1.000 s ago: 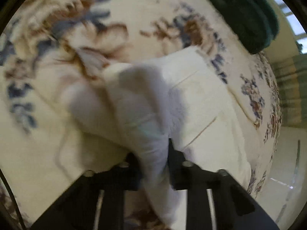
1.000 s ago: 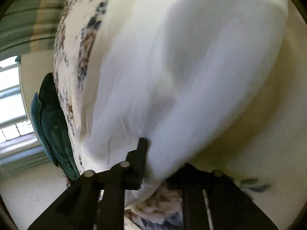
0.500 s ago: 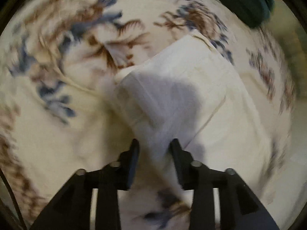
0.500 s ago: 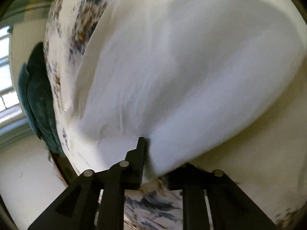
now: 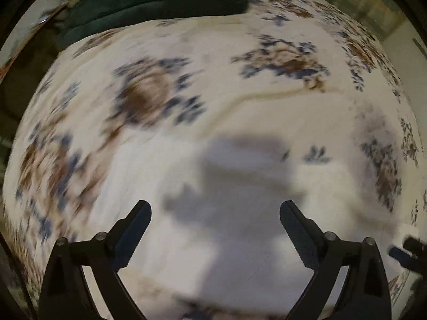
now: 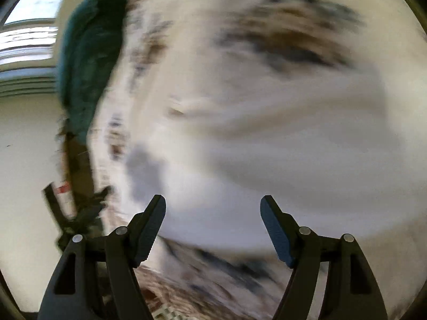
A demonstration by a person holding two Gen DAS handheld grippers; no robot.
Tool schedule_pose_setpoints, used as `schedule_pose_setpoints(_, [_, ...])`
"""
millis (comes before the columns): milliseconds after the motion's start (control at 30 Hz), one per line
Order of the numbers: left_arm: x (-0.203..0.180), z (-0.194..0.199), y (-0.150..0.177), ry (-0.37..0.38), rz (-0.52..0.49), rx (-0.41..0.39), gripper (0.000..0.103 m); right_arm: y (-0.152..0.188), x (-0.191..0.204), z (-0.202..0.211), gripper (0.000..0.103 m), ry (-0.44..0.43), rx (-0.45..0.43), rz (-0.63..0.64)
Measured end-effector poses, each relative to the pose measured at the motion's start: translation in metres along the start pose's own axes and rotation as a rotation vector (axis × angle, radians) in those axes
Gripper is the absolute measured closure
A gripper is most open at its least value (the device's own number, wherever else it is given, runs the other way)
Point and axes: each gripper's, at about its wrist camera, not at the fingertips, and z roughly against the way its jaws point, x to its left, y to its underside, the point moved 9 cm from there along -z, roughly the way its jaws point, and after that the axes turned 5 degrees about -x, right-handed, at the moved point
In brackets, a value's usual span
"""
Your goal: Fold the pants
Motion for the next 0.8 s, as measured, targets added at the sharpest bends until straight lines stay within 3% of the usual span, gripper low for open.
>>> schedule_pose_setpoints(67, [-0.022, -0.023, -0.022, 0.053, -0.009, 0.037, 0.004, -0.041, 0.035, -0.043, 0.027, -0.101, 0.07, 0.011])
schedule_pose_setpoints(167, [-0.037, -0.046, -0.038, 0.019, -0.061, 0.066, 0.004, -0.083, 0.06, -0.106, 0.027, -0.142, 0.182, 0.034])
schedule_pose_setpoints(267, [-0.045, -0.062, -0.038, -0.002, -0.096, 0.109, 0.004, -0.091, 0.054, -0.16, 0.028, -0.049, 0.329, 0.086])
schedule_pose_setpoints(333, [-0.044, -0.067, -0.03, 0.021, -0.063, 0.148, 0.004, -0.081, 0.053, -0.176, 0.035, -0.034, 0.413, 0.098])
schedule_pose_setpoints(367, [-0.044, -0.069, -0.026, 0.051, -0.03, 0.176, 0.004, -0.074, 0.059, -0.179, 0.053, -0.057, 0.436, 0.133])
schedule_pose_setpoints(400, [-0.042, -0.072, -0.021, 0.085, 0.02, 0.213, 0.004, -0.069, 0.063, -0.179, 0.074, -0.054, 0.433, 0.177])
schedule_pose_setpoints(467, [-0.032, -0.078, -0.007, 0.159, 0.168, 0.302, 0.004, -0.065, 0.067, -0.176, 0.085, -0.009, 0.393, 0.25])
schedule_pose_setpoints(633, [-0.009, -0.083, 0.022, 0.344, 0.566, 0.459, 0.004, -0.054, 0.083, -0.142, 0.091, -0.109, 0.283, 0.316])
schedule_pose_setpoints(733, [0.003, -0.096, 0.035, 0.38, 0.747, 0.517, 0.005, -0.031, 0.085, -0.121, 0.092, -0.147, 0.262, 0.378])
schedule_pose_setpoints(800, [0.007, -0.105, 0.038, 0.377, 0.811, 0.528, 0.004, -0.017, 0.086, -0.113, 0.092, -0.147, 0.257, 0.425])
